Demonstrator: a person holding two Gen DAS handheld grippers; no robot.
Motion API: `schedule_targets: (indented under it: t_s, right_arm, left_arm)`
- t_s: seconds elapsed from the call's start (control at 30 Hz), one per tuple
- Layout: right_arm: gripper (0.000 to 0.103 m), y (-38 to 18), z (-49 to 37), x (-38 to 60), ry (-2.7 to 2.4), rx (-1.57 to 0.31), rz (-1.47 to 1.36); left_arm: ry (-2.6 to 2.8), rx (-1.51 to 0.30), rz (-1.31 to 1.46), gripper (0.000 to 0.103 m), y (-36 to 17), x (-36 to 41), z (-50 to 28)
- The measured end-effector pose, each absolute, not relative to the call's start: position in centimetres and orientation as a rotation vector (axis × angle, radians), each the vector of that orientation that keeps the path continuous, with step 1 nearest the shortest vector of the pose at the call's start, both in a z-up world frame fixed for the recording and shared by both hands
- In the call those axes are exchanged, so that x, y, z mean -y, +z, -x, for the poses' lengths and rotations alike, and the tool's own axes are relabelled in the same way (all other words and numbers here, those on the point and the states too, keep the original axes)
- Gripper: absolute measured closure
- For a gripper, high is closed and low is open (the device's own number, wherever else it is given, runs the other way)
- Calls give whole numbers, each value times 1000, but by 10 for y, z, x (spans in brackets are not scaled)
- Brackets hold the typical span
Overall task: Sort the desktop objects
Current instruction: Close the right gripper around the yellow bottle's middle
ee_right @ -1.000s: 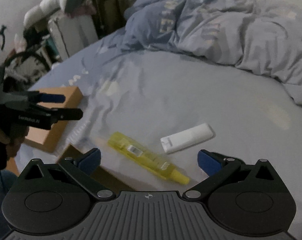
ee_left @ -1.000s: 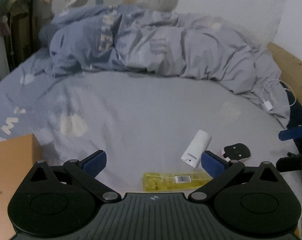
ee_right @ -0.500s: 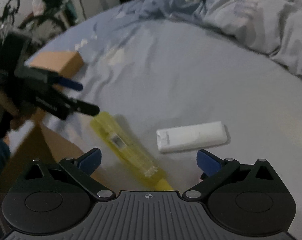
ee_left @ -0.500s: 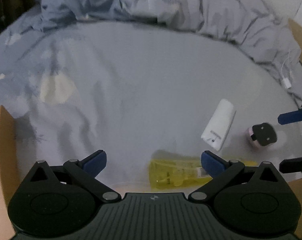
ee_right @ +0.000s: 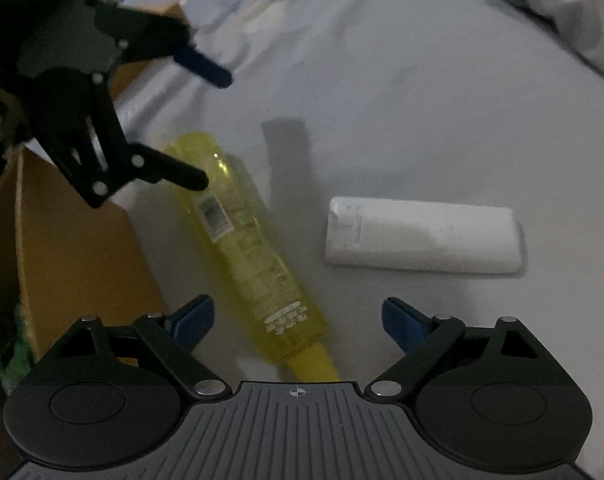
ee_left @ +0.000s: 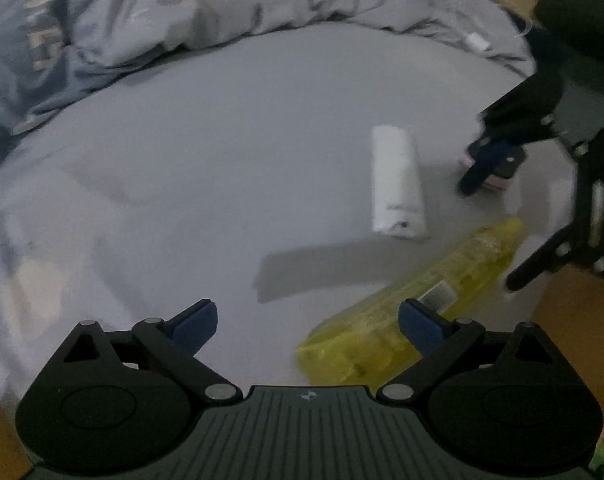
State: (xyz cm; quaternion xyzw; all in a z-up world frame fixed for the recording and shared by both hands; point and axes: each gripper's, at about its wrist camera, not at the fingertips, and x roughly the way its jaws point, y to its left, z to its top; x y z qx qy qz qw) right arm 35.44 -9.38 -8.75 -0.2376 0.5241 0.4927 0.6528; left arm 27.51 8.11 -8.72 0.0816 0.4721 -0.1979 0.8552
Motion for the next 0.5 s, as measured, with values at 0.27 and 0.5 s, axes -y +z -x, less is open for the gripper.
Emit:
schedule_targets:
  t_s: [0.27, 0.5]
  right_arm:
    - [15, -105, -350, 93, 1156, -1205, 559]
    - [31, -104, -346, 100, 1159, -1171, 565]
  left_arm:
    - [-638, -1061, -201, 7, -96, -76, -278]
    - [-621, -1063, -321, 23, -113, -56, -278]
